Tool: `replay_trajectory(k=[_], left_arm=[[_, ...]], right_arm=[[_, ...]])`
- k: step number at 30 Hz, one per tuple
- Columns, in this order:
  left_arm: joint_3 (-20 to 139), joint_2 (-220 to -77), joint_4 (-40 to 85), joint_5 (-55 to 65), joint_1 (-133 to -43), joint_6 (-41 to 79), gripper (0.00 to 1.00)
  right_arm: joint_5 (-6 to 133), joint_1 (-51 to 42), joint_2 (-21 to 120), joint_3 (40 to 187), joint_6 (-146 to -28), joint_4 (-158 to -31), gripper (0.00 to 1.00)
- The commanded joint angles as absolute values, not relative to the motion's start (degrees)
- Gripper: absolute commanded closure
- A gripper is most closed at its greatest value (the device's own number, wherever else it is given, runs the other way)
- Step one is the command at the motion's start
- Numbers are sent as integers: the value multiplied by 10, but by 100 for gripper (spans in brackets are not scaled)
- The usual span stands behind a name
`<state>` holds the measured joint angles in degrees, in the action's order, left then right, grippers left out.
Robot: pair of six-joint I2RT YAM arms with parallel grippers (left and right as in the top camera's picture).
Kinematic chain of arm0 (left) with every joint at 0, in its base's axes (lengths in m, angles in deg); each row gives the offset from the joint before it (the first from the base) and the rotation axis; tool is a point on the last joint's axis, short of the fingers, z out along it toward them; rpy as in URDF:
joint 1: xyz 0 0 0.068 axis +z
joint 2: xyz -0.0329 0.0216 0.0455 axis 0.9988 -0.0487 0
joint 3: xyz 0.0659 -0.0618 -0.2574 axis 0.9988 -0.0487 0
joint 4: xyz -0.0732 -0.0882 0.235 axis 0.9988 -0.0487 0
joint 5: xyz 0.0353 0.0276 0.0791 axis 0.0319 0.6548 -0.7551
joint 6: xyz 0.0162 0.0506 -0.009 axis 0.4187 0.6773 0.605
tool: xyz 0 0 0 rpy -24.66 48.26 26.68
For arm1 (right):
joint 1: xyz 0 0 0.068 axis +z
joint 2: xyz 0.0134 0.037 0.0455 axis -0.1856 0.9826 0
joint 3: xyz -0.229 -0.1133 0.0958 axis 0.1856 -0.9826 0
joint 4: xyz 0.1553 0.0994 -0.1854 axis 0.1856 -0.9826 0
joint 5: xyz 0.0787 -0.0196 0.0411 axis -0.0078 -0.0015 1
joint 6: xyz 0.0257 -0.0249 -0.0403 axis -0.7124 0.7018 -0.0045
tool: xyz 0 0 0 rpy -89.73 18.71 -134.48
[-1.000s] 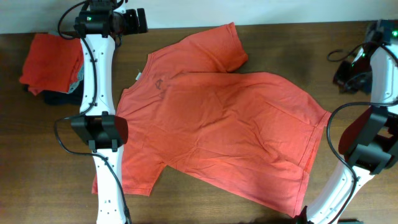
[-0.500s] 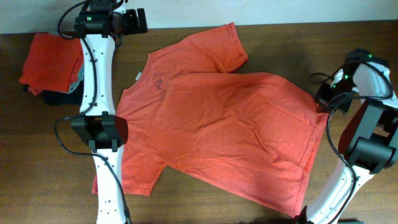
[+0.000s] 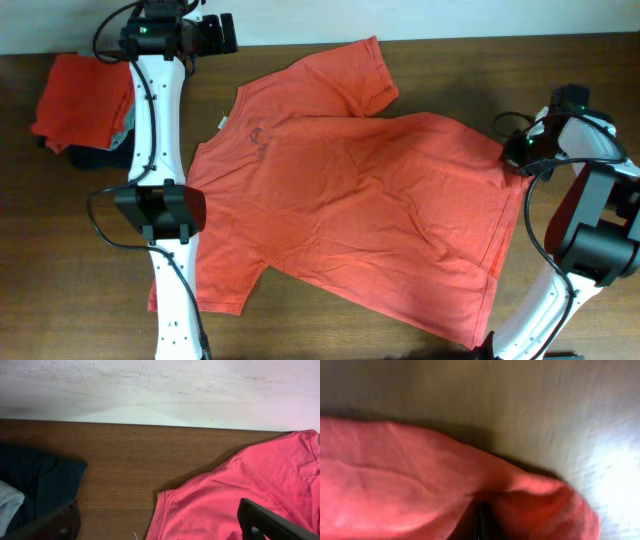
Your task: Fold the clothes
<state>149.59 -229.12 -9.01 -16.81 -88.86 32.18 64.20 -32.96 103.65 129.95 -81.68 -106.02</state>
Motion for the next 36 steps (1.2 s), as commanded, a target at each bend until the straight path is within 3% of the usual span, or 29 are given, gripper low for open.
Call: replay_trajectory(k=[1,20,32,33,34,36], left_arm=[[1500,-2283,-90,-162,-889,321,1],[1500,-2283,-90,-162,-889,321,1],[1500,-2283,-90,-162,-889,321,1],[1500,-2283,-90,-162,-889,321,1],[1500,-2283,-90,-162,-889,321,1],[1500,-2283,-90,-162,-889,321,1]], right_arm=[[575,-325,1084,1278,-811,-1029,96],[543,-349,1103,1286,-806,-844,96],[546,-362,1103,1567,-712,-1029,94],[548,-362,1103,1599,-712,-1054,89],[551,-362,1103,1635,-712,-1086,77],[565,-362,1103,1689,-712,-1138,41]])
